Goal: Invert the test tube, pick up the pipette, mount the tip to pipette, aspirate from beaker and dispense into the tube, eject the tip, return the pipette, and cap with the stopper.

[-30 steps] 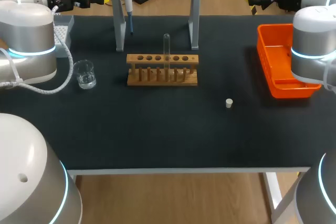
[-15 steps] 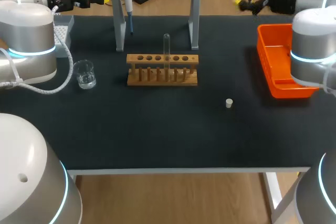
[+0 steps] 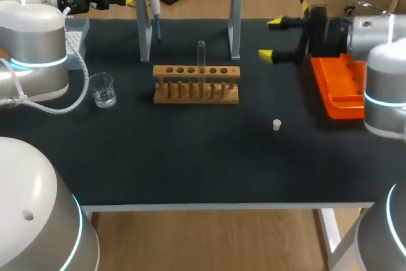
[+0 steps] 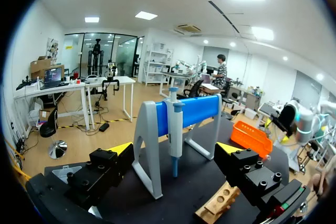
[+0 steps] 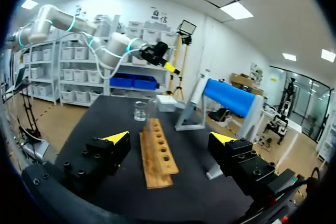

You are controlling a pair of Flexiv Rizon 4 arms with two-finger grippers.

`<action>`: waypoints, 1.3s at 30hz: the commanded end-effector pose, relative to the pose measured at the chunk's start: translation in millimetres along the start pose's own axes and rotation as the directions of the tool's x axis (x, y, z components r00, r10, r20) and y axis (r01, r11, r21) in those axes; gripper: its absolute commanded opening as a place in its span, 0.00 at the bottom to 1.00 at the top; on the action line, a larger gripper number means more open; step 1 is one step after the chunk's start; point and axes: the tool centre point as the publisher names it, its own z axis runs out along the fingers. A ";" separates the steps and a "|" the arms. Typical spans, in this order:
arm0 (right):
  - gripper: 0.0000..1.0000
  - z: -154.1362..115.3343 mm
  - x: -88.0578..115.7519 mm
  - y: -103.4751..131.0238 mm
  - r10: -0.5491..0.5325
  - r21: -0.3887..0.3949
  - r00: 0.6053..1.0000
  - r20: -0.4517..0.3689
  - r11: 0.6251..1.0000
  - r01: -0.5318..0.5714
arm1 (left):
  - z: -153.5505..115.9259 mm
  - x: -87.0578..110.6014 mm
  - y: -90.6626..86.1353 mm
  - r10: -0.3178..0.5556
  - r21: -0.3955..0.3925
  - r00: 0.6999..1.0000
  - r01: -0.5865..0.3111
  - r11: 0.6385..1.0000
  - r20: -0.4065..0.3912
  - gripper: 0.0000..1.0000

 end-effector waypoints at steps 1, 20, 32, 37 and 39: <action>1.00 7.5 15.1 -11.4 -0.012 -0.047 0.999 -0.043 0.999 0.010 | 0.6 -0.1 0.5 0.000 0.001 1.000 0.000 1.000 0.001 1.00; 1.00 11.5 29.3 -9.0 -0.020 -0.080 0.994 -0.106 0.997 0.011 | 0.6 -0.1 0.5 0.000 0.001 1.000 0.000 1.000 0.001 1.00; 1.00 11.5 29.3 -9.0 -0.020 -0.080 0.994 -0.106 0.997 0.011 | -10.6 149.3 74.2 0.155 -0.041 0.987 -0.156 0.987 -0.030 1.00; 1.00 11.5 29.3 -9.0 -0.020 -0.080 0.994 -0.106 0.997 0.011 | -20.0 196.9 104.4 0.199 -0.017 0.979 -0.198 0.980 0.046 1.00; 1.00 11.5 29.3 -9.0 -0.020 -0.080 0.994 -0.106 0.997 0.011 | -25.8 204.7 115.5 0.195 0.001 0.978 -0.196 0.981 0.070 1.00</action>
